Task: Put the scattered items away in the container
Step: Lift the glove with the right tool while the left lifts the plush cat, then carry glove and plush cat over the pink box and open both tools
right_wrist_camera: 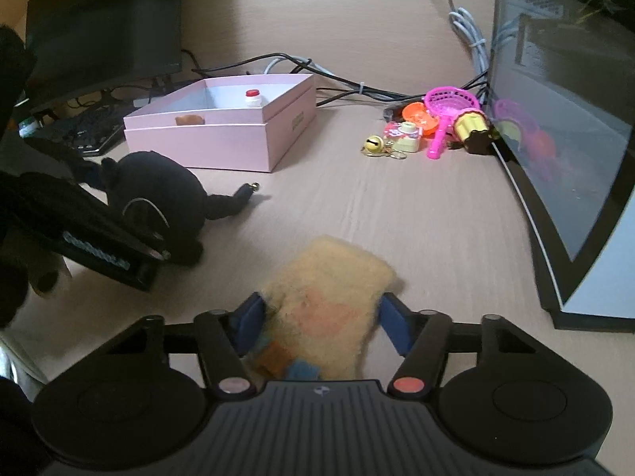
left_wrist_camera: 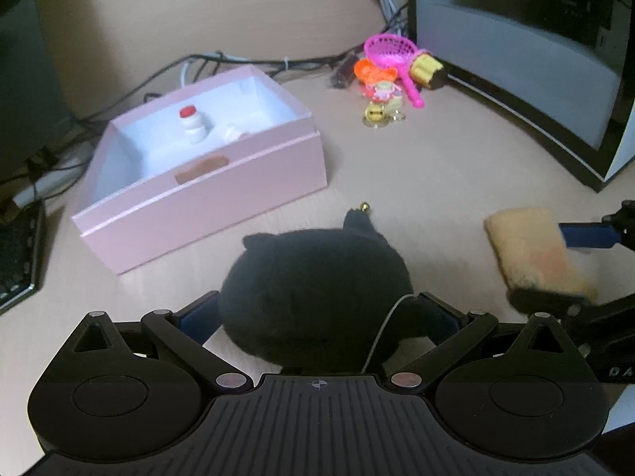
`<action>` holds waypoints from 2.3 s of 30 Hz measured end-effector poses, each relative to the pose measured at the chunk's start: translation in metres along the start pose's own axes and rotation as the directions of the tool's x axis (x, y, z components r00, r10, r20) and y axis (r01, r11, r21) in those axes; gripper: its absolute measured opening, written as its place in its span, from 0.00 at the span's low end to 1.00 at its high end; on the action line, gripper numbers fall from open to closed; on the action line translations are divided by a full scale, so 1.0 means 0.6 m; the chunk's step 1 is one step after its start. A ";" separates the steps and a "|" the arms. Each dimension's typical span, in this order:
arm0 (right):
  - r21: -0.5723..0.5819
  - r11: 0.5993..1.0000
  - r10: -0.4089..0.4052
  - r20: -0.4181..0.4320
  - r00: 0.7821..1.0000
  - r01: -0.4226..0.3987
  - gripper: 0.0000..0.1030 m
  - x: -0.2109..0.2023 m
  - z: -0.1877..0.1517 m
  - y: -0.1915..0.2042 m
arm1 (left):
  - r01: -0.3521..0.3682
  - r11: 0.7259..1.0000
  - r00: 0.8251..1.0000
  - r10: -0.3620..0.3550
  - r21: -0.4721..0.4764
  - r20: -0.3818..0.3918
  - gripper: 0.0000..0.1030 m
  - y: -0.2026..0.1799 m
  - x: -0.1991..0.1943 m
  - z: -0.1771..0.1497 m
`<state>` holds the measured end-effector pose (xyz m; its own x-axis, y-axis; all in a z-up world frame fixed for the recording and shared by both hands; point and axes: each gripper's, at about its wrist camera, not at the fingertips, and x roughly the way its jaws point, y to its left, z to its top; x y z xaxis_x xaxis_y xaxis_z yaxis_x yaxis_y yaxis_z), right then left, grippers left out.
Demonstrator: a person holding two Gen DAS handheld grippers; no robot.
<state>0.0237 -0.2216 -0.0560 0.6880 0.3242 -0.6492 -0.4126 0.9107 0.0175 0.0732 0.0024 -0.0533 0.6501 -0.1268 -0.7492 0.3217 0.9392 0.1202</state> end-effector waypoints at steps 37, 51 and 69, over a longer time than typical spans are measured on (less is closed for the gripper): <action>0.285 0.955 0.065 0.049 0.997 -0.076 0.55 0.036 0.049 -0.063 | -0.024 0.974 0.999 0.017 -0.223 -0.033 0.91 0.081 -0.081 -0.089; -0.055 0.982 0.182 0.024 0.983 -0.180 0.18 0.019 0.069 0.045 | -0.031 0.973 0.999 0.027 -0.229 -0.023 0.88 0.079 -0.073 -0.080; -0.194 0.953 0.285 0.300 0.910 -0.235 0.17 -0.019 0.285 0.078 | 0.038 0.984 0.956 0.015 -0.175 0.294 0.87 0.161 -0.169 0.084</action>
<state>0.0983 -0.1388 0.0823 0.6876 0.6316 -0.3582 -0.6702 0.7419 0.0216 0.0731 0.0901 0.0668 0.8288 -0.2005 -0.5224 0.2209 0.9750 -0.0238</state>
